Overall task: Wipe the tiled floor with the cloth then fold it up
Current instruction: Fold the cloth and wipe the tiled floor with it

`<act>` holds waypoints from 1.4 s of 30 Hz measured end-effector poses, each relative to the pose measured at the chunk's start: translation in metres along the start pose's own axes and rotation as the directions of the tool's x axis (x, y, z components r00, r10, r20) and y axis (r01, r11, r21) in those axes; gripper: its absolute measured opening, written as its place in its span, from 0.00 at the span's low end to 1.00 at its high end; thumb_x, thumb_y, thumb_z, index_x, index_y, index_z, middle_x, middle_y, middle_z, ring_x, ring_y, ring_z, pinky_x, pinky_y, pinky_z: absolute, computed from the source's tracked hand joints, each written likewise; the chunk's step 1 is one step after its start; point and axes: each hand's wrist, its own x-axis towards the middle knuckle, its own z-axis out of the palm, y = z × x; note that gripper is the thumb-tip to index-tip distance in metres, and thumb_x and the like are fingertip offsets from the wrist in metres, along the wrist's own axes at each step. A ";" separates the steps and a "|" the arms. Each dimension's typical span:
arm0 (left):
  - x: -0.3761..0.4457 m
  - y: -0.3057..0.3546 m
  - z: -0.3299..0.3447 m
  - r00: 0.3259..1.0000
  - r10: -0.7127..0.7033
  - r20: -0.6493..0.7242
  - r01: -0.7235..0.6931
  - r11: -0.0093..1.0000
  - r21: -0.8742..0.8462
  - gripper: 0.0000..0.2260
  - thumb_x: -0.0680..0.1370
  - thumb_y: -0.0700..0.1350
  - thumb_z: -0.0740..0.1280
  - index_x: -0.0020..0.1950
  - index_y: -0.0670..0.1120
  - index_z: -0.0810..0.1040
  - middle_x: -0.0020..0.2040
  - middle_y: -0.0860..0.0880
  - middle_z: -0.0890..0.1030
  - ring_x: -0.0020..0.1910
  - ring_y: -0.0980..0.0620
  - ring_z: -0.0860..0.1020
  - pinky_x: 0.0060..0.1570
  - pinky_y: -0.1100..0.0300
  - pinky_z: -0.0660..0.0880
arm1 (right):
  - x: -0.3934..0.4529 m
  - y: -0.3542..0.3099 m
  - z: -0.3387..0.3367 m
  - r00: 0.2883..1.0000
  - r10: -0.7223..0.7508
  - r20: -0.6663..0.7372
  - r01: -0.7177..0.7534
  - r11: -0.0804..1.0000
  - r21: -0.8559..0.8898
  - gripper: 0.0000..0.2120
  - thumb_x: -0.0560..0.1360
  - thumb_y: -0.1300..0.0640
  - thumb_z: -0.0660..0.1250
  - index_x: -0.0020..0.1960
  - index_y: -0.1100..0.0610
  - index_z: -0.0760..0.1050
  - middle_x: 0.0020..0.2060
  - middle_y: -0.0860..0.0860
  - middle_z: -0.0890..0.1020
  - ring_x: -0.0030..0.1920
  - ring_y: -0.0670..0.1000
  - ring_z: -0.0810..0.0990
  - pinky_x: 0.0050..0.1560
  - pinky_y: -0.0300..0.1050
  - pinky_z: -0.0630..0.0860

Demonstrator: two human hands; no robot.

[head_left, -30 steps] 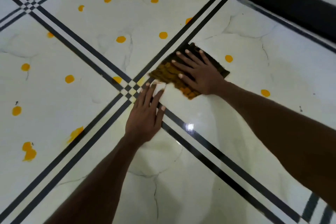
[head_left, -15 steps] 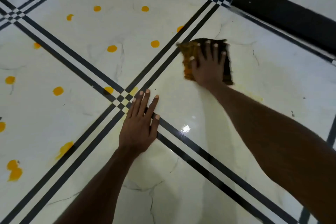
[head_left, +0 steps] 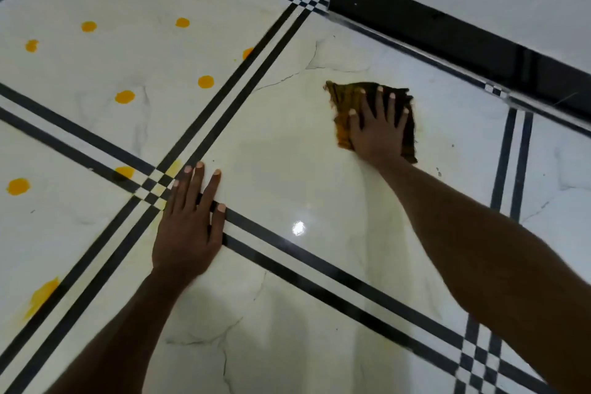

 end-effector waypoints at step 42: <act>0.001 -0.002 0.003 1.000 -0.023 -0.003 0.023 0.999 0.023 0.26 0.87 0.54 0.49 0.85 0.49 0.54 0.86 0.47 0.51 0.85 0.49 0.44 0.83 0.45 0.51 | -0.141 -0.101 0.026 0.712 -0.693 0.113 0.699 0.715 -0.026 0.28 0.87 0.41 0.47 0.85 0.45 0.51 0.86 0.50 0.50 0.86 0.55 0.46 0.83 0.65 0.47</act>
